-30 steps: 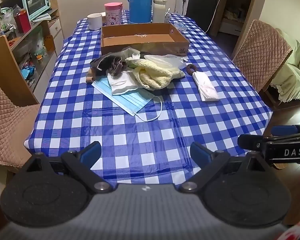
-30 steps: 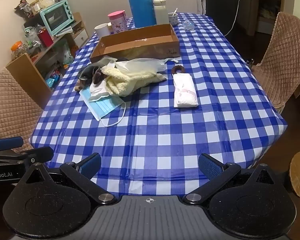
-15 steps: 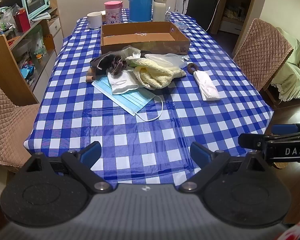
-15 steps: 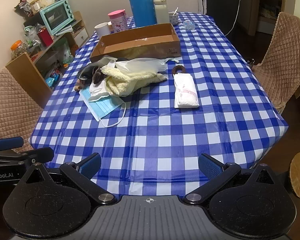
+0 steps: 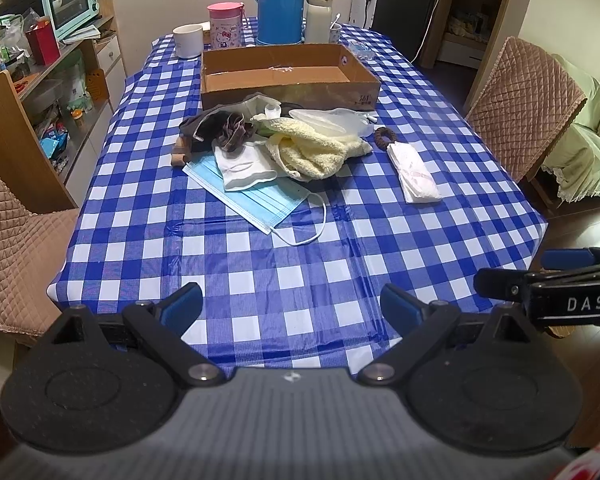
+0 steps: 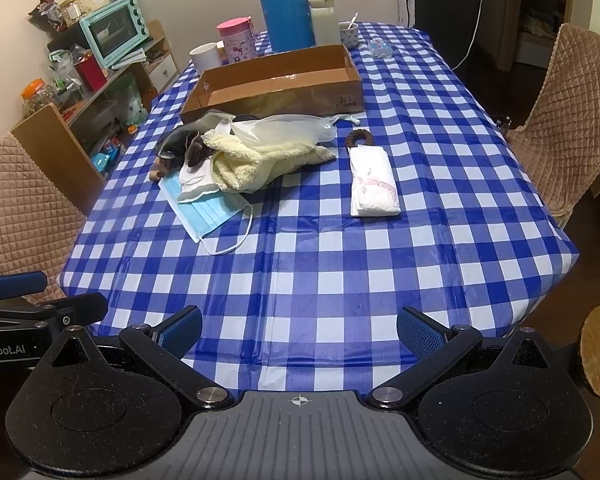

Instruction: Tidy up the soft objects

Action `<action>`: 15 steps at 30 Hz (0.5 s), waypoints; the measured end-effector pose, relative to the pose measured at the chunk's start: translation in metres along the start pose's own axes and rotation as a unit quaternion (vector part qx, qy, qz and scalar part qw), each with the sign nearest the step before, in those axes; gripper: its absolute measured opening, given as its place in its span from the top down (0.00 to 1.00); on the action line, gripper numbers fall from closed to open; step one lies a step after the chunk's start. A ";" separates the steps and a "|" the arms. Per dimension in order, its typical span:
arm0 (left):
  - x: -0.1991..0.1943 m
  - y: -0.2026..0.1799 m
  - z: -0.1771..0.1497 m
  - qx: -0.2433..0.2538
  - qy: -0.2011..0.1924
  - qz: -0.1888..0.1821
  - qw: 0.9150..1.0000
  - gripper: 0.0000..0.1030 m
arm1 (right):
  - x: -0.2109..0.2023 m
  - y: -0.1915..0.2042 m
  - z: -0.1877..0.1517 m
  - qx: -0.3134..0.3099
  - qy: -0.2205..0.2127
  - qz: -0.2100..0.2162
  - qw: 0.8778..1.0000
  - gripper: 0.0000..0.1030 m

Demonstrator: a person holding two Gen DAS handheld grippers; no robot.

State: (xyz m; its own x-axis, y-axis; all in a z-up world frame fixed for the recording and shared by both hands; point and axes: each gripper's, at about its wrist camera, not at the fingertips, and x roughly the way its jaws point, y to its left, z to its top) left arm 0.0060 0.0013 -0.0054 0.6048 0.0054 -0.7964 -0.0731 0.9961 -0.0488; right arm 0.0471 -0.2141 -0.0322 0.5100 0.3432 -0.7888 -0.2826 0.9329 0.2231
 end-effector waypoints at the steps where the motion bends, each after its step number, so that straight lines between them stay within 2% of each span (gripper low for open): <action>1: 0.001 0.000 0.000 0.000 0.000 0.000 1.000 0.08 | 0.000 0.000 0.000 0.000 0.000 0.000 1.000 0.00; 15: 0.000 0.000 0.000 0.000 0.001 0.000 1.000 0.08 | 0.001 0.000 0.000 0.000 0.001 0.000 1.000 0.00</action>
State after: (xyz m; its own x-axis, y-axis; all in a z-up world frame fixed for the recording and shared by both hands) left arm 0.0063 0.0016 -0.0051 0.6034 0.0045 -0.7974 -0.0719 0.9962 -0.0488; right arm 0.0477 -0.2140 -0.0332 0.5088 0.3425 -0.7898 -0.2824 0.9331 0.2228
